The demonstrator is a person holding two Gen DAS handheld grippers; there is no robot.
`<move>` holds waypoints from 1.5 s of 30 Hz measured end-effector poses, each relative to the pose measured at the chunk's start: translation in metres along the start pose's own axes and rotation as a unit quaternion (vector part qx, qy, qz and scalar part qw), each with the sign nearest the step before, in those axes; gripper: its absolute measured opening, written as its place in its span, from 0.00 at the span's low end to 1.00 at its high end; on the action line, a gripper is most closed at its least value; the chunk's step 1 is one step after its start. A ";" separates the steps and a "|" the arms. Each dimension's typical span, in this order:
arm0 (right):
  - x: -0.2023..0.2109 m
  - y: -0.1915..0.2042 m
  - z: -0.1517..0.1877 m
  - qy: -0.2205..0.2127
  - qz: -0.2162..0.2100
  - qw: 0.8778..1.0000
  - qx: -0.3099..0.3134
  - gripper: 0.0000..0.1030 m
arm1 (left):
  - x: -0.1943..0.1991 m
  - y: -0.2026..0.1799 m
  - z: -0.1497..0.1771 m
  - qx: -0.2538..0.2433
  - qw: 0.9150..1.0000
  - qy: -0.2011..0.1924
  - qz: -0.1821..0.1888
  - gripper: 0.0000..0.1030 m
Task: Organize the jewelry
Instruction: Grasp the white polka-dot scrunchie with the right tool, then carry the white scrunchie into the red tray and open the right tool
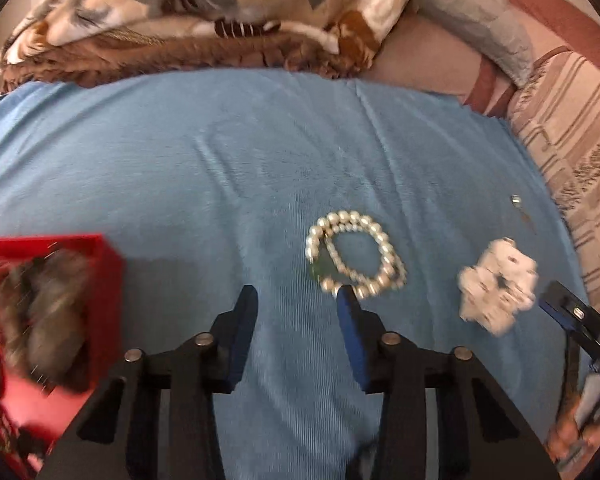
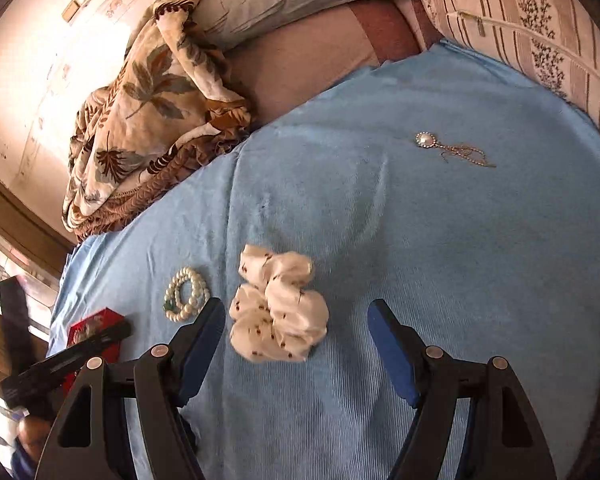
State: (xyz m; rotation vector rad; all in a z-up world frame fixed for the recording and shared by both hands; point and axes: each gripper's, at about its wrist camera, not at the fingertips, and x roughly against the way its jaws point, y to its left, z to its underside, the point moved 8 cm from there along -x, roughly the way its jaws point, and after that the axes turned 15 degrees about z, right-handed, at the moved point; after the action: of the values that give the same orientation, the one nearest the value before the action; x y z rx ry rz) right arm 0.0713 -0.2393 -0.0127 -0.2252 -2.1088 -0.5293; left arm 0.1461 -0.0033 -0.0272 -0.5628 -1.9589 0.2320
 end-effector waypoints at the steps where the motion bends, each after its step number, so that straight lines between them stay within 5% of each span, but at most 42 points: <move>1: -0.003 0.000 -0.001 0.003 -0.001 1.000 0.000 0.73 | -0.009 0.003 -0.002 0.002 1.000 0.005 0.000 0.34; 7: -0.019 0.003 -0.003 0.024 -0.007 1.000 0.004 0.61 | -0.032 0.002 -0.012 -0.011 1.000 0.004 -0.001 0.31; 9: -0.025 0.008 -0.003 0.029 -0.009 1.000 0.009 0.57 | -0.035 0.002 -0.012 -0.012 1.000 0.002 0.003 0.18; 11: -0.031 0.013 -0.001 0.035 -0.010 0.999 0.018 0.47 | -0.036 0.002 -0.012 -0.014 1.000 0.002 0.006 0.10; 13: -0.037 0.021 0.002 0.044 -0.016 0.998 0.029 0.23 | -0.035 0.001 -0.012 -0.015 1.000 0.001 0.001 0.10; 16: -0.036 0.030 0.004 0.038 -0.022 0.998 0.039 0.15 | -0.030 -0.003 -0.009 -0.021 1.000 0.001 -0.007 0.10; 31: 0.002 0.029 -0.003 -0.007 -0.054 0.998 0.009 0.13 | 0.089 -0.067 0.017 -0.089 0.994 -0.054 0.033 0.10; 45: 0.054 0.050 0.074 -0.007 -0.089 0.996 0.020 0.13 | 0.207 -0.053 0.068 -0.117 0.988 -0.105 0.001 0.10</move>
State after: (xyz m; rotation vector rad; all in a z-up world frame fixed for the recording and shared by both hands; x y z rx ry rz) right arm 0.0032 -0.1639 0.0101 -0.0172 -2.1639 -0.5902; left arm -0.0027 0.0562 0.1294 -0.7158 -2.2067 0.0620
